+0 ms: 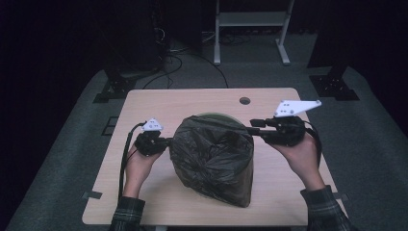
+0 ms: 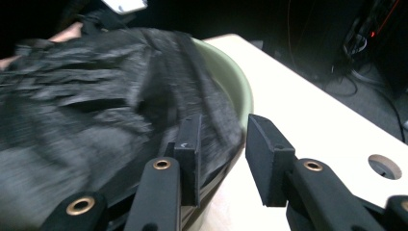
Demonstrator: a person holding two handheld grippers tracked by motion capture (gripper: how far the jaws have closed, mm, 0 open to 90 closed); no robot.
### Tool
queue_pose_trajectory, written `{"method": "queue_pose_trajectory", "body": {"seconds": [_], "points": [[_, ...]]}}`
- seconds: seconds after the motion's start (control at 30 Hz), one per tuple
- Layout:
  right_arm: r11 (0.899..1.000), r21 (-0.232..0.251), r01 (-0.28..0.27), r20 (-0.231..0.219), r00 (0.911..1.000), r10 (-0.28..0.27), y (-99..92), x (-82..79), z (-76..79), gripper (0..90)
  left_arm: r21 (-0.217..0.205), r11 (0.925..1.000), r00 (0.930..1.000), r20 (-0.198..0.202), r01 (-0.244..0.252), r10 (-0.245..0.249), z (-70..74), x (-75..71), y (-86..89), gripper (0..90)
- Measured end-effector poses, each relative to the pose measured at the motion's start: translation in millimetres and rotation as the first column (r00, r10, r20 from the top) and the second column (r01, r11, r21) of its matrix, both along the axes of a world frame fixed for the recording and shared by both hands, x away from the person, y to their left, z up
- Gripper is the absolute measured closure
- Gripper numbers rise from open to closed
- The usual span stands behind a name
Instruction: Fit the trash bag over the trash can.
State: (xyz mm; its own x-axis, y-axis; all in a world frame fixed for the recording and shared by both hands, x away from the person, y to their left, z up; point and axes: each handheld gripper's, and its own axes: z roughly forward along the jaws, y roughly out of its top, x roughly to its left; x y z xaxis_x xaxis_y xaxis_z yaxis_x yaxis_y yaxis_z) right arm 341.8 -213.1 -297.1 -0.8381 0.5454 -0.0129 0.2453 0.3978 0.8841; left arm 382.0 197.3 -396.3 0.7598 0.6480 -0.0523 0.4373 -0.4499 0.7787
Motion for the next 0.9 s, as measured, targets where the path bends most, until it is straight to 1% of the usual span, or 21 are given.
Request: {"method": "queue_pose_trajectory", "body": {"seconds": [0.03,0.07,0.17,0.2,0.23,0.27,0.3,0.37,0.4,0.43,0.47,0.5,0.57,0.67,0.7,0.77,0.8,0.9], "points": [[1.000,-0.003,0.008,-0.004,1.0000,-0.008,2.6,6.4,-2.2,64.5,0.000,1.0000,1.0000,0.000,0.000,0.000,-0.2,0.0,-0.3,88.9],[1.000,0.001,0.003,-0.017,0.9999,-0.003,4.0,10.9,-4.1,63.6,-0.002,1.0000,1.0000,-0.001,0.000,0.000,-0.4,0.0,-0.7,88.9],[1.000,0.022,-0.014,-0.067,0.9977,0.015,8.7,24.0,-12.1,62.8,-0.001,1.0000,1.0000,-0.003,0.001,-0.001,-0.7,0.7,-0.2,88.9],[1.000,0.014,-0.011,-0.072,0.9973,0.012,10.6,26.4,-14.1,63.8,-0.001,1.0000,1.0000,-0.001,0.001,-0.001,-0.6,0.7,0.1,88.9],[1.000,0.012,-0.008,-0.070,0.9975,0.009,11.7,27.3,-15.4,71.5,-0.003,1.0000,1.0000,-0.001,0.000,0.000,-0.3,0.5,0.2,88.9],[0.999,0.030,-0.021,-0.068,0.9975,0.023,11.6,27.7,-16.2,75.1,-0.005,1.0000,1.0000,-0.001,0.000,0.000,0.0,0.4,0.4,89.0],[0.999,0.036,-0.013,-0.061,0.9980,0.015,11.3,27.8,-15.7,78.7,-0.004,1.0000,1.0000,0.001,-0.002,0.002,0.5,0.3,0.8,89.0],[0.998,0.055,-0.012,-0.041,0.9990,0.014,9.0,27.1,-12.7,89.9,-0.003,1.0000,1.0000,0.005,-0.004,0.004,1.1,0.8,2.0,89.0],[0.999,0.038,0.007,-0.026,0.9996,-0.006,8.8,27.3,-11.4,90.0,-0.002,1.0000,0.9999,0.008,-0.009,0.009,1.2,1.5,2.2,89.0],[0.999,0.021,0.024,-0.020,0.9995,-0.023,8.7,28.7,-10.9,90.0,-0.002,0.9999,0.9999,0.009,-0.012,0.012,1.1,2.2,2.4,89.1],[0.999,0.019,0.027,-0.020,0.9994,-0.026,8.2,30.1,-11.4,90.0,0.003,0.9999,0.9999,0.008,-0.014,0.014,1.0,3.7,3.1,89.7],[0.999,0.016,0.035,-0.022,0.9992,-0.035,7.7,32.5,-12.8,90.0,0.000,0.9997,0.9997,0.010,-0.023,0.023,0.1,5.3,2.9,89.7],[0.998,-0.002,0.067,-0.026,0.9974,-0.067,6.6,38.5,-18.9,90.0,0.013,0.9996,0.9997,0.004,-0.024,0.024,-2.1,9.5,2.3,89.7],[0.994,-0.015,0.108,-0.034,0.9935,-0.108,4.7,46.4,-29.8,90.0,0.035,0.9989,0.9995,-0.010,-0.030,0.031,-7.0,15.6,-1.3,89.7],[0.993,-0.016,0.116,-0.046,0.9921,-0.117,4.0,48.7,-34.0,90.0,0.041,0.9988,0.9995,-0.013,-0.028,0.029,-8.7,17.1,-2.3,89.8],[0.991,-0.026,0.128,-0.058,0.9899,-0.130,3.0,52.3,-43.0,90.0,0.053,0.9983,0.9994,-0.023,-0.024,0.025,-11.7,19.1,-4.0,89.8],[0.990,-0.032,0.134,-0.064,0.9887,-0.136,2.4,53.8,-47.8,90.0,0.066,0.9975,0.9993,-0.027,-0.024,0.026,-13.4,19.6,-4.9,89.8],[0.987,-0.052,0.151,-0.086,0.9841,-0.155,0.6,57.1,-62.7,90.0,0.075,0.9969,0.9986,-0.046,-0.022,0.026,-19.2,20.3,-6.6,89.7]]}}
